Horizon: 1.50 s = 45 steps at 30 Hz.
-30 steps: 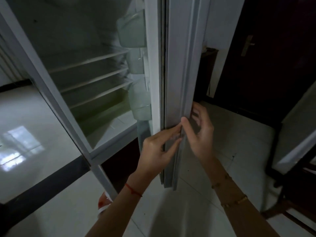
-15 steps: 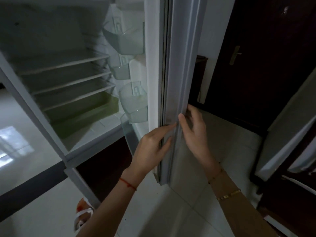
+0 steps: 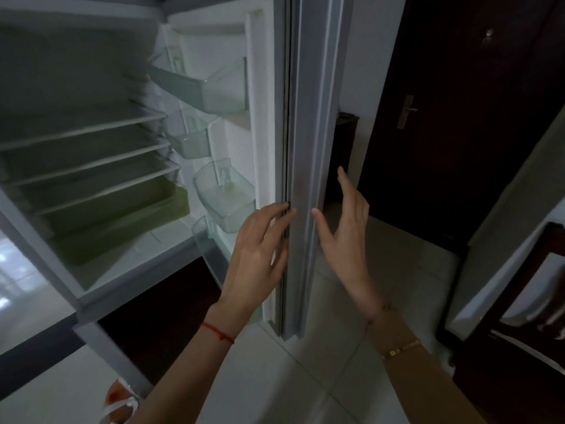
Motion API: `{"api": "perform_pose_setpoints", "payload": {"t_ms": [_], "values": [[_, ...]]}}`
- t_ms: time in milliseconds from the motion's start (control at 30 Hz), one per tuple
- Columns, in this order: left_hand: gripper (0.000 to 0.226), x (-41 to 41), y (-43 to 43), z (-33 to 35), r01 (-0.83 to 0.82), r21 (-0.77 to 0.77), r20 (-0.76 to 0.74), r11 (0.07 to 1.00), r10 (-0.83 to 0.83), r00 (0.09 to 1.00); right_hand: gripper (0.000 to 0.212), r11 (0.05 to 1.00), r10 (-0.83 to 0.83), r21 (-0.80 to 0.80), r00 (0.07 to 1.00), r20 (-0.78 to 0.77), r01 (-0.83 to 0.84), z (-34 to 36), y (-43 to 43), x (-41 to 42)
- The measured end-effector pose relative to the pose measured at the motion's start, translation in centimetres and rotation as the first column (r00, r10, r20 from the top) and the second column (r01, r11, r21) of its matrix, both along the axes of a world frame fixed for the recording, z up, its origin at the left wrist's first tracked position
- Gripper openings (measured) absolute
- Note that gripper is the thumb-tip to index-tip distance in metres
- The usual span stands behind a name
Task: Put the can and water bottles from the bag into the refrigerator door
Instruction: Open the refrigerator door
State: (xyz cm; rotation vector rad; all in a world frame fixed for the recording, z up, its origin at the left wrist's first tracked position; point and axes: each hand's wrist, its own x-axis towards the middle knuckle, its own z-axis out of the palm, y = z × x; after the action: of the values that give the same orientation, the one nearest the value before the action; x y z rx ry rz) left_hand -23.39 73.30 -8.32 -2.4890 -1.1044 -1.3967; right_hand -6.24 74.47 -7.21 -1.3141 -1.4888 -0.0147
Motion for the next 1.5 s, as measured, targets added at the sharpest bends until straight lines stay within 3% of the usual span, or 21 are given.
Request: {"api": "perform_pose_setpoints", "payload": {"t_ms": [233,467,667,867,1067,1500], "values": [[0.051,2.1,2.5,0.5,-0.004,-0.011,-0.032,1.0,0.004,0.999,0.066,0.99,-0.142,0.061,0.957,0.254,0.13,1.0,2.2,3.6],[0.049,3.4,6.2,-0.2,-0.051,-0.058,-0.054,0.997,0.048,0.997,0.069,0.967,-0.256,0.084,0.917,0.307,0.242,1.4,4.9,6.8],[0.051,5.8,10.4,-1.4,-0.049,-0.108,-0.055,0.993,0.043,0.998,0.065,0.963,-0.271,0.075,0.929,0.251,0.26,1.4,7.8,9.1],[0.05,9.1,14.5,-1.6,0.008,-0.057,-0.046,0.998,-0.011,0.999,0.055,0.957,-0.288,0.1,0.936,0.202,0.272,1.9,11.8,11.4],[0.055,12.3,18.4,-1.7,0.075,-0.015,-0.081,0.997,-0.076,0.994,0.054,0.964,-0.263,-0.003,0.957,0.126,0.265,2.4,16.6,14.0],[0.069,18.7,27.5,-1.3,-0.041,0.115,-0.267,0.993,0.071,0.961,0.055,0.959,-0.257,-0.108,0.964,0.061,0.263,1.3,27.1,17.9]]}}
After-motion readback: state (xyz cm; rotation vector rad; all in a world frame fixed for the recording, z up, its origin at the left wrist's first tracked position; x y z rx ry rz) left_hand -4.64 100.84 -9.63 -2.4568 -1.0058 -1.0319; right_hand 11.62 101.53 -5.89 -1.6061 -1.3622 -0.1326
